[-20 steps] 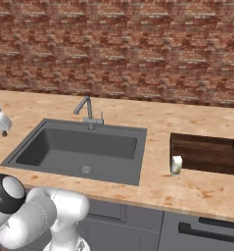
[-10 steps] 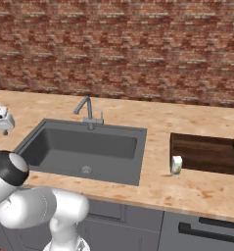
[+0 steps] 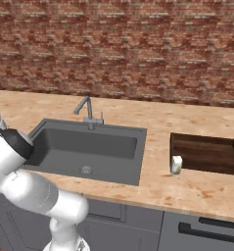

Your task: Pick up all produce items and place them in the sink. Turn on the sink faucet to wash them. Then turn the sink off and put them in the tray.

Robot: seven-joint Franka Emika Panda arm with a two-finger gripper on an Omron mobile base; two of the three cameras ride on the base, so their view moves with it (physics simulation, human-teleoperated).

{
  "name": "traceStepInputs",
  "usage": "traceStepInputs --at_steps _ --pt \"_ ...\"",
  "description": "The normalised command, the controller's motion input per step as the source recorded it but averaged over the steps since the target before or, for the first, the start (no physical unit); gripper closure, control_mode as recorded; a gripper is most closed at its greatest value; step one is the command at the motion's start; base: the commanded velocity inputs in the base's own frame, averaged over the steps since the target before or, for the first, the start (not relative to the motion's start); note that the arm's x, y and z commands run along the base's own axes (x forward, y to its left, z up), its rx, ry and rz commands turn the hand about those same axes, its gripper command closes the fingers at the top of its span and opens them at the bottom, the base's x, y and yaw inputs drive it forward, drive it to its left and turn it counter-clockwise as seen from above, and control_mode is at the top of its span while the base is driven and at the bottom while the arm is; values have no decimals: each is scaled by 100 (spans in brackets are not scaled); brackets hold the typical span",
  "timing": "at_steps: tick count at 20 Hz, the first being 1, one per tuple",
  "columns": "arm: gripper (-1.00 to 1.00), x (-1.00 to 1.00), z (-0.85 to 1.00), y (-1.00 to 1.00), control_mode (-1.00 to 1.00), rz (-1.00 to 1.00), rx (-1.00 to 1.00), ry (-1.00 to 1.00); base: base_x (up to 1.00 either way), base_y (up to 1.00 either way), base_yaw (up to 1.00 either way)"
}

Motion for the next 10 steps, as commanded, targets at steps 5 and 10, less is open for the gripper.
traceStepInputs --at_steps 5,10 --pt "-100 7 -18 56 -100 13 0 10 0 0 0" --pt "-100 25 -18 44 -100 1 0 10 0 0 0"
